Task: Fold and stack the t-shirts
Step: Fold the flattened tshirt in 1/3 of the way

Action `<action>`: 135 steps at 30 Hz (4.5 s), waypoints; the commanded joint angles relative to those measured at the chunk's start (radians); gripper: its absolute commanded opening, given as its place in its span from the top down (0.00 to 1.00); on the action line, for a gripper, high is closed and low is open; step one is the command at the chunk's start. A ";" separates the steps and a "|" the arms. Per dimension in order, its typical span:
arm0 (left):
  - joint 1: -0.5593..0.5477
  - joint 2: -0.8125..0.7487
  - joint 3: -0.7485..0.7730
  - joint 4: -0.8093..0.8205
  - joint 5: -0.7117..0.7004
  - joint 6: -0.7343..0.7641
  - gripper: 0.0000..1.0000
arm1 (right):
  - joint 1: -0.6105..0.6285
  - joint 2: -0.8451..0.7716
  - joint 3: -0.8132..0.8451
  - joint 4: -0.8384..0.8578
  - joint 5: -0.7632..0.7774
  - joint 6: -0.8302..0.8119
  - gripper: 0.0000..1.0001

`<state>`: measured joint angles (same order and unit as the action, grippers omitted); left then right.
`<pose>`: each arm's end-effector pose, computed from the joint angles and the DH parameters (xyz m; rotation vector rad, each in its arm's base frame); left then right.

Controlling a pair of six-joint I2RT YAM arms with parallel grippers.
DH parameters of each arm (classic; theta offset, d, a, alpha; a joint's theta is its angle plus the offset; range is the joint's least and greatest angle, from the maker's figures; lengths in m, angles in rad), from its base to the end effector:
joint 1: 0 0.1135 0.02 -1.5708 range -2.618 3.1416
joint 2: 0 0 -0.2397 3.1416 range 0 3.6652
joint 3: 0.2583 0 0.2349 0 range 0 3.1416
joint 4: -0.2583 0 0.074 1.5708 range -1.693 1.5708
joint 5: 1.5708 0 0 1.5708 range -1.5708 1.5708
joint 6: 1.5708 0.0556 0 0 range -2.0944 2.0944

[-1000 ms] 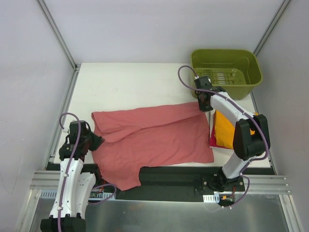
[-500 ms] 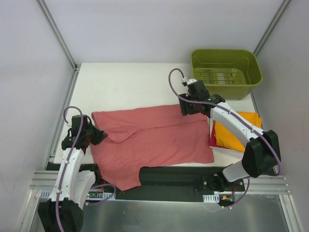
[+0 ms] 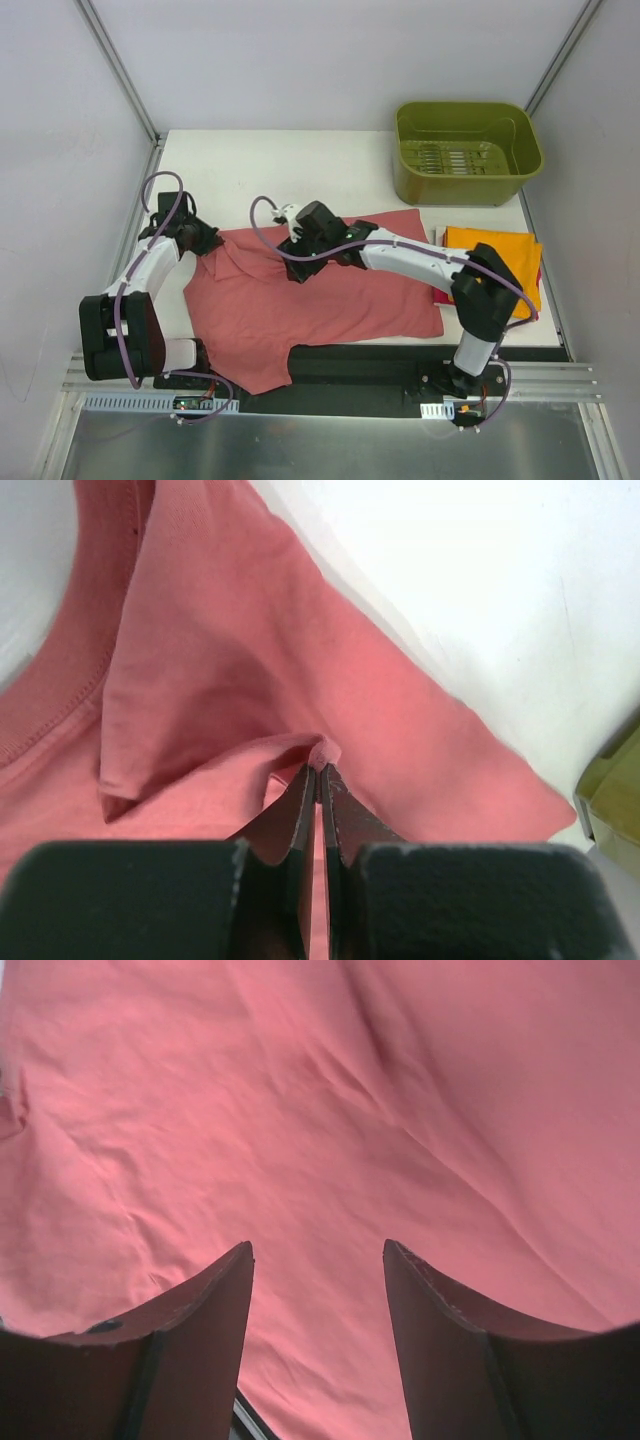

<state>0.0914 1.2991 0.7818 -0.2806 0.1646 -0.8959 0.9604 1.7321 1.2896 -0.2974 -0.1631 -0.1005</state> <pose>0.2724 0.0158 0.1920 -1.0802 2.1797 -0.5718 0.2130 0.3203 0.2202 -1.2780 2.0093 0.6144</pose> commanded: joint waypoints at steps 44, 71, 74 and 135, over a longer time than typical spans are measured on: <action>0.002 -0.023 -0.021 0.035 -0.001 0.084 1.00 | 0.141 0.373 0.382 -0.020 0.264 -0.062 0.94; -0.005 -0.509 -0.280 -0.413 0.210 0.095 1.00 | 0.138 0.123 0.157 -0.229 0.137 -0.113 0.98; -0.010 -0.509 -0.297 -0.451 0.220 0.107 1.00 | 0.135 0.115 0.140 -0.236 0.134 -0.110 0.98; 0.076 0.977 1.054 -0.226 0.061 0.316 0.01 | -0.526 0.665 0.770 -0.276 -0.078 0.044 0.01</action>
<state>0.1463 2.1918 1.7187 -0.4721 0.2333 -0.6559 0.4549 2.3455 1.9690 -0.5323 -0.2516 0.0128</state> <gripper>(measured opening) 0.993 0.993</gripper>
